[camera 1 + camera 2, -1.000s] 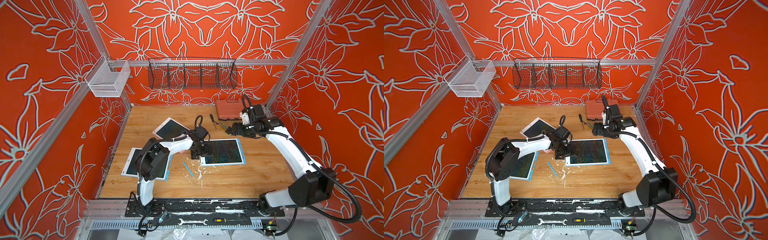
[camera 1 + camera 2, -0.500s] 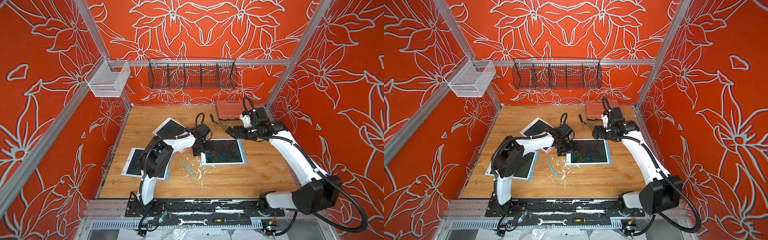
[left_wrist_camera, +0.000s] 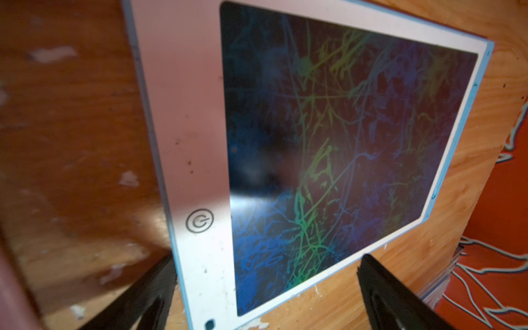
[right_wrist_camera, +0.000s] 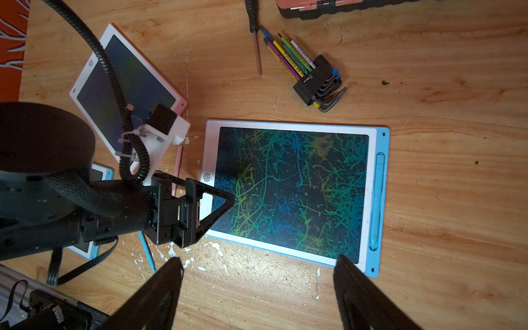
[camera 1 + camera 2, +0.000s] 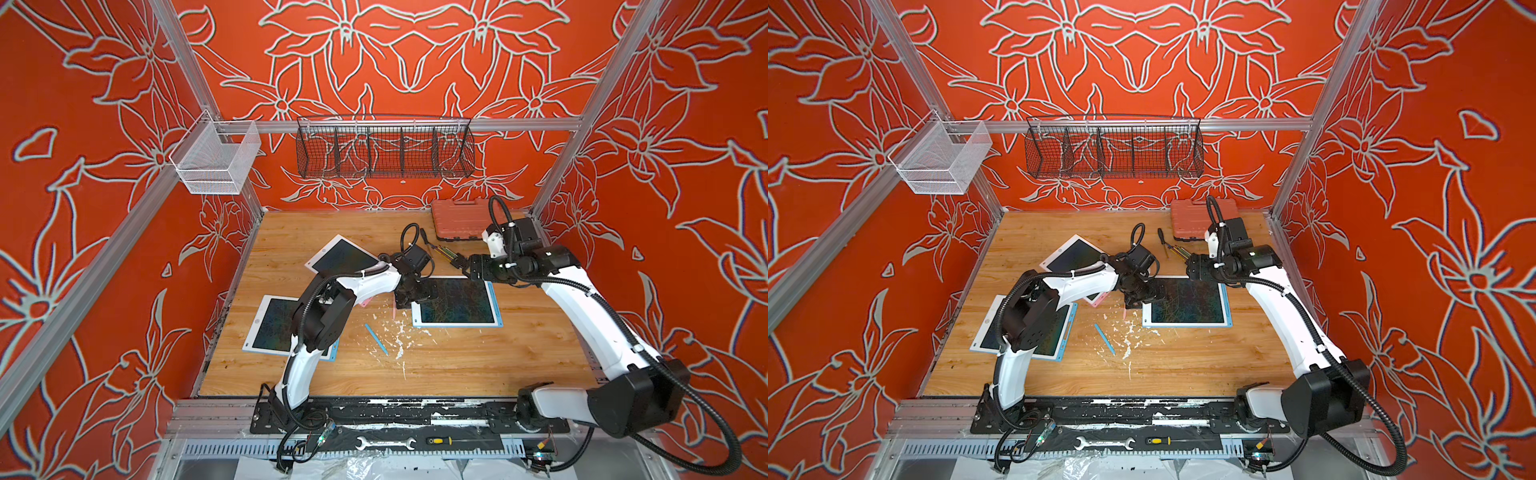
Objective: Place the stylus back onto the writing tablet
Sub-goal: Move the writing tablet to the center of the board.
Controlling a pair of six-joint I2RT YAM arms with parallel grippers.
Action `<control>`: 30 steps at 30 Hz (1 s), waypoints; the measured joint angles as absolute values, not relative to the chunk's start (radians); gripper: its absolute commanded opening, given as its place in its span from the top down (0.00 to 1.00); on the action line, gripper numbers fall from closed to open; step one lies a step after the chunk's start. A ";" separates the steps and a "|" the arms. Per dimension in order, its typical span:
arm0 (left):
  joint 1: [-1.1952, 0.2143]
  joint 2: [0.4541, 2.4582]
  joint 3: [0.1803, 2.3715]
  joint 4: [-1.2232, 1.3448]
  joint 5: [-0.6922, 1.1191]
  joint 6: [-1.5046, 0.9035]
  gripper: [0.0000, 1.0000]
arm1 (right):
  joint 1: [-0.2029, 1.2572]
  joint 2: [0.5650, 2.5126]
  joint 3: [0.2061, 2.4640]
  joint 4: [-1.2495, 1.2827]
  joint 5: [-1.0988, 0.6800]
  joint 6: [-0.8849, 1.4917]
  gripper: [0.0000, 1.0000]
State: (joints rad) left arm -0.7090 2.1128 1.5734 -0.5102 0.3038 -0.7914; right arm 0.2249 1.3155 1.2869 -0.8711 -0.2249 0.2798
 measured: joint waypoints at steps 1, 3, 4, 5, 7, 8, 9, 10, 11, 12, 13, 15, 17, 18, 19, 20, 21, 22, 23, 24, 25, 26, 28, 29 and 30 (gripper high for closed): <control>-0.714 2.117 1.579 -0.510 0.307 -0.794 0.03 | 0.223 1.315 1.287 -0.871 -0.224 0.280 0.15; -0.726 2.128 1.596 -0.510 0.315 -0.804 0.03 | 0.220 1.312 1.287 -0.871 -0.224 0.280 0.15; -0.729 2.135 1.604 -0.511 0.317 -0.808 0.03 | 0.219 1.310 1.287 -0.871 -0.223 0.280 0.15; -0.734 2.142 1.615 -0.512 0.320 -0.810 0.03 | 0.218 1.308 1.287 -0.871 -0.223 0.280 0.15; -0.740 2.160 1.642 -0.513 0.327 -0.812 0.03 | 0.218 1.300 1.287 -0.871 -0.221 0.280 0.15; -0.744 2.169 1.655 -0.513 0.330 -0.812 0.03 | 0.218 1.295 1.287 -0.870 -0.221 0.280 0.15; -0.747 2.177 1.668 -0.515 0.333 -0.813 0.03 | 0.218 1.291 1.287 -0.871 -0.221 0.280 0.15; -0.749 2.185 1.681 -0.515 0.335 -0.812 0.03 | 0.218 1.287 1.286 -0.870 -0.220 0.280 0.15; -0.751 2.194 1.694 -0.516 0.336 -0.812 0.03 | 0.218 1.282 1.285 -0.870 -0.220 0.280 0.15; -0.753 2.204 1.708 -0.516 0.337 -0.812 0.03 | 0.218 1.276 1.281 -0.869 -0.219 0.280 0.15; -0.754 2.212 1.720 -0.516 0.339 -0.813 0.03 | 0.218 1.272 1.277 -0.870 -0.218 0.280 0.15; -0.755 2.231 1.747 -0.515 0.346 -0.815 0.03 | 0.218 1.266 1.274 -0.871 -0.218 0.280 0.15; -0.755 2.249 1.774 -0.515 0.353 -0.818 0.03 | 0.218 1.265 1.274 -0.870 -0.217 0.280 0.15; -0.755 2.259 1.789 -0.513 0.358 -0.820 0.03 | 0.218 1.264 1.273 -0.870 -0.217 0.280 0.15; -0.755 2.267 1.800 -0.512 0.361 -0.822 0.03 | 0.217 1.263 1.273 -0.870 -0.217 0.280 0.15; -0.756 2.274 1.811 -0.511 0.365 -0.824 0.03 | 0.217 1.261 1.273 -0.870 -0.216 0.280 0.15; -0.757 2.284 1.826 -0.511 0.369 -0.827 0.03 | 0.217 1.260 1.273 -0.870 -0.216 0.280 0.15; -0.759 2.294 1.840 -0.511 0.373 -0.827 0.03 | 0.217 1.259 1.273 -0.870 -0.215 0.280 0.15; -0.760 2.303 1.853 -0.509 0.377 -0.828 0.03 | 0.217 1.258 1.273 -0.870 -0.215 0.280 0.15; -0.764 2.313 1.868 -0.508 0.383 -0.828 0.03 | 0.215 1.256 1.272 -0.870 -0.214 0.280 0.15; -0.767 2.318 1.876 -0.507 0.386 -0.828 0.03 | 0.215 1.254 1.271 -0.870 -0.213 0.280 0.15; -0.770 2.324 1.884 -0.507 0.390 -0.828 0.03 | 0.212 1.253 1.269 -0.870 -0.213 0.280 0.15; -0.776 2.333 1.898 -0.506 0.398 -0.828 0.03 | 0.210 1.249 1.265 -0.870 -0.207 0.280 0.15; -0.778 2.337 1.904 -0.506 0.403 -0.828 0.03 | 0.208 1.247 1.263 -0.870 -0.205 0.280 0.15; -0.780 2.342 1.910 -0.506 0.407 -0.828 0.03 | 0.207 1.245 1.262 -0.870 -0.205 0.280 0.15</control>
